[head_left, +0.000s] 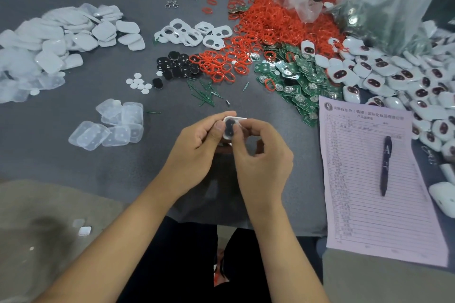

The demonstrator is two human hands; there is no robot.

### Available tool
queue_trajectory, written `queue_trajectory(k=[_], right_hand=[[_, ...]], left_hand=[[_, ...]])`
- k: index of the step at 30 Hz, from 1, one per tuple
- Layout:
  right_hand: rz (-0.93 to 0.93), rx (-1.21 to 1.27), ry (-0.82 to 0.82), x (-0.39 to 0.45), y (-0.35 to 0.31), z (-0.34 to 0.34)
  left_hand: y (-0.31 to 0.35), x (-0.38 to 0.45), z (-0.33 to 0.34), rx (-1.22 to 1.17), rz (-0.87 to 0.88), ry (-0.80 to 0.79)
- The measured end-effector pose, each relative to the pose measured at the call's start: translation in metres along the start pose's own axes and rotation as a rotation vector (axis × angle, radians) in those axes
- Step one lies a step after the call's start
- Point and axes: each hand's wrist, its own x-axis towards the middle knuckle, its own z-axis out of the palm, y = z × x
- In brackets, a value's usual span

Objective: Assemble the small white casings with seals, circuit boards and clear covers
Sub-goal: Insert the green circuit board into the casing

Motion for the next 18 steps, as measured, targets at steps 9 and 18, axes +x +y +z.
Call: queue_trajectory(k=[9,18], right_hand=[[0.064,-0.025,0.017,0.0,0.003,0.001],[0.234,0.304,-0.001,0.006,0.009,0.0]], left_hand=[[0.0,0.001,0.0,-0.021,-0.025,-0.002],[0.011,0.001,0.003,-0.189,-0.098,0.063]])
